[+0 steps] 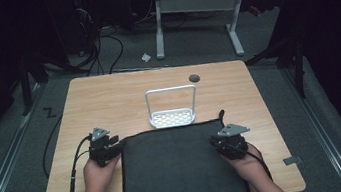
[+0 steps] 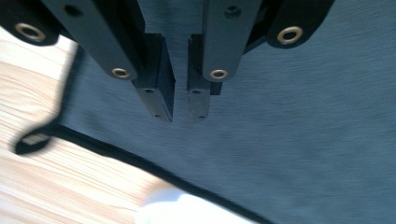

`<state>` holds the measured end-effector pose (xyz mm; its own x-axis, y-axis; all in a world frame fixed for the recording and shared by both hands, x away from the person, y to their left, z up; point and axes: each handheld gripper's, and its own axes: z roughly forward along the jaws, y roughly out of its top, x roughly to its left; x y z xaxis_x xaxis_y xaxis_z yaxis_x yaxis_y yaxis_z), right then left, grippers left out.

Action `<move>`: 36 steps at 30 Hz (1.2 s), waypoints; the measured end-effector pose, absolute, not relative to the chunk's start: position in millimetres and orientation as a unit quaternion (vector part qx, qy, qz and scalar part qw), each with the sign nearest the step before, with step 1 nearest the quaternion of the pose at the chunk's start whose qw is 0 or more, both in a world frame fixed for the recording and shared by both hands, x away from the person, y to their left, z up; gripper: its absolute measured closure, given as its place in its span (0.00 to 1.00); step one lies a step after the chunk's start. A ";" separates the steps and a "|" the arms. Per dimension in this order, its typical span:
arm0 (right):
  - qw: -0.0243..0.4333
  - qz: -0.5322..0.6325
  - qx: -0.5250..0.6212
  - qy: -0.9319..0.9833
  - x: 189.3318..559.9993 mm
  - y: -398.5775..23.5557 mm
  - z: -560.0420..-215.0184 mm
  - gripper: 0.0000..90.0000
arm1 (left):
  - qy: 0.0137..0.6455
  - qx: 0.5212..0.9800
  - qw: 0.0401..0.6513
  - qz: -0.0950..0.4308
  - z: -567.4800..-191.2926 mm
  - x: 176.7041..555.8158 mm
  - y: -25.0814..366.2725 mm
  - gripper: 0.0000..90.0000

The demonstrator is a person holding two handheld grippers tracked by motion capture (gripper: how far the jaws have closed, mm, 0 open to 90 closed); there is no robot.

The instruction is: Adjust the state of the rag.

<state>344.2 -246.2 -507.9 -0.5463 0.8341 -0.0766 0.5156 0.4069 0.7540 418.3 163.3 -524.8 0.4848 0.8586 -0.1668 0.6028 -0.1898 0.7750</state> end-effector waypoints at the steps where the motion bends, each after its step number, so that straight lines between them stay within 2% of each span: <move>1: 0.226 0.353 0.411 0.810 340.7 -241.5 -506.5 0.88 | 0.482 0.759 0.410 0.156 -526.4 420.5 161.1 0.63; 3: 0.219 0.366 0.393 0.815 333.7 -231.3 -502.9 0.86 | 0.479 0.767 0.397 0.157 -529.7 424.2 156.5 0.60; 8: 0.211 0.374 0.352 0.831 319.2 -204.6 -500.3 0.79 | 0.466 0.777 0.384 0.179 -536.0 422.5 147.0 0.64; 16: 0.200 0.375 0.324 0.845 309.4 -170.4 -499.4 0.69 | 0.448 0.784 0.384 0.191 -537.6 417.8 140.0 0.81; 22: 0.191 0.376 0.307 0.853 304.0 -140.4 -500.8 0.64 | 0.450 0.782 0.398 0.166 -537.8 419.1 144.9 0.92; 28: 0.181 0.374 0.298 0.860 302.0 -113.0 -500.5 0.59 | 0.474 0.754 0.434 0.139 -538.0 420.1 156.6 0.92; 36: 0.154 0.385 0.266 0.870 298.3 -60.8 -506.5 0.56 | 0.481 0.749 0.441 0.117 -539.0 421.7 160.1 0.92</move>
